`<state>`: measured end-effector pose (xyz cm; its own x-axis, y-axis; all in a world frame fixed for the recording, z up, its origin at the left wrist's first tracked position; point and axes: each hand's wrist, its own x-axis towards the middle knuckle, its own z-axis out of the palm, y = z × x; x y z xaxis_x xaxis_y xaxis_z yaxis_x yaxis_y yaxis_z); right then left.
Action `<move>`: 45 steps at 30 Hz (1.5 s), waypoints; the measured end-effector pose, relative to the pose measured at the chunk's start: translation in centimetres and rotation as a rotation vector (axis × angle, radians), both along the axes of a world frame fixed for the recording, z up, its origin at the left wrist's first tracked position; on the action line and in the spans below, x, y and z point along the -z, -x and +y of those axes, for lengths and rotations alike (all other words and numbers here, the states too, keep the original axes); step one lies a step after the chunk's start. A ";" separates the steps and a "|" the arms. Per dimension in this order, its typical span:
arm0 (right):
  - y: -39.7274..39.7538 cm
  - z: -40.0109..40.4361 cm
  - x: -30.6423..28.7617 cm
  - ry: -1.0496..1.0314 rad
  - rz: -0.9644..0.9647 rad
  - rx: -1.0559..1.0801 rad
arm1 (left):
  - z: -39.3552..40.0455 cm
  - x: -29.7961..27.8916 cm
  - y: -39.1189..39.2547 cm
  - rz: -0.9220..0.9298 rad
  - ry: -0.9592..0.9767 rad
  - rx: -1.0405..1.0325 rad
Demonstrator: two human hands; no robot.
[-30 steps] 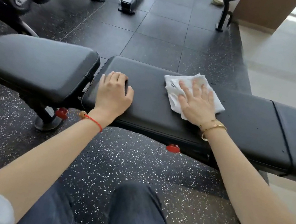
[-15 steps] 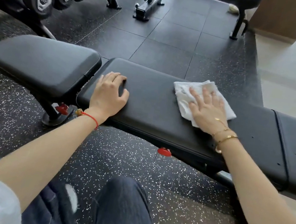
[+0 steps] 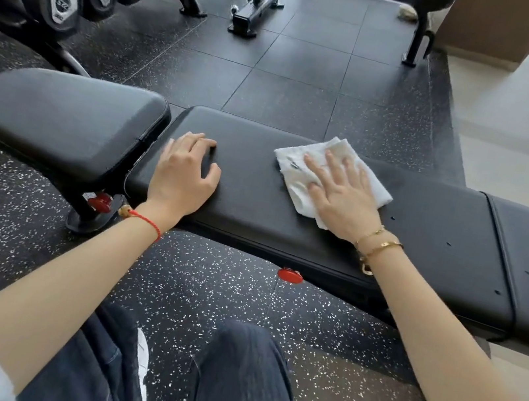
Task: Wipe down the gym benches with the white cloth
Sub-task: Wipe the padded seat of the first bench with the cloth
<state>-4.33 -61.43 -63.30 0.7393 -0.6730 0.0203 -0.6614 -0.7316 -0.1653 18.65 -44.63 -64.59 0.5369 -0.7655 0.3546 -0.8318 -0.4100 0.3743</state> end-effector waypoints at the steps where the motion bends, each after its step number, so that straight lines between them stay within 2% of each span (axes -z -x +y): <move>1: 1.1 -1.2 -0.1 0.014 0.016 0.054 | 0.0 0.0 0.1 -0.004 -0.006 -0.006; 6: -0.5 -5.0 -1.0 -0.008 0.061 0.320 | -0.4 -0.2 0.5 -0.025 -0.021 -0.042; 8: -3.5 -3.6 -1.2 0.053 0.075 0.262 | -0.4 -0.2 0.6 -0.020 -0.018 -0.042; 11: -7.2 1.6 -0.7 0.120 0.106 0.027 | -0.4 -0.3 0.4 -0.020 -0.011 -0.039; 16: -4.1 6.0 0.2 0.052 0.040 -0.158 | 0.0 -0.4 0.1 -0.021 -0.004 -0.013; 18: -1.1 4.4 0.3 0.065 0.030 -0.094 | 0.0 -0.4 0.1 -0.021 -0.001 -0.012; 21: 1.7 0.4 -0.2 0.063 0.049 0.142 | 0.0 -0.4 0.2 -0.015 0.002 -0.012; 23: 1.3 -1.3 -0.9 -0.018 0.053 0.283 | -0.1 -0.4 0.2 -0.015 0.003 -0.015; 25: -0.3 -1.0 -1.1 -0.042 0.066 0.333 | -0.2 -0.4 0.3 -0.015 0.003 -0.021; 29: -0.7 3.8 -0.5 0.037 0.075 0.170 | -0.1 -0.5 0.3 -0.011 0.005 -0.017; 33: 3.4 7.2 -0.1 0.054 0.055 -0.021 | 0.2 -0.4 0.3 0.001 -0.010 -0.010; 36: 6.3 4.2 -0.2 0.092 0.143 0.067 | 0.3 -0.5 0.3 0.003 -0.021 -0.008; 40: 4.7 -1.0 -1.5 -0.047 0.079 0.341 | 0.1 -0.5 0.7 -0.003 -0.041 -0.018; 42: 2.8 -0.6 -1.7 -0.051 0.105 0.329 | -0.1 -0.6 1.0 -0.002 -0.066 -0.030; 45: 1.4 3.3 -1.0 0.023 0.104 0.171 | 0.0 -0.8 1.1 0.004 -0.078 -0.016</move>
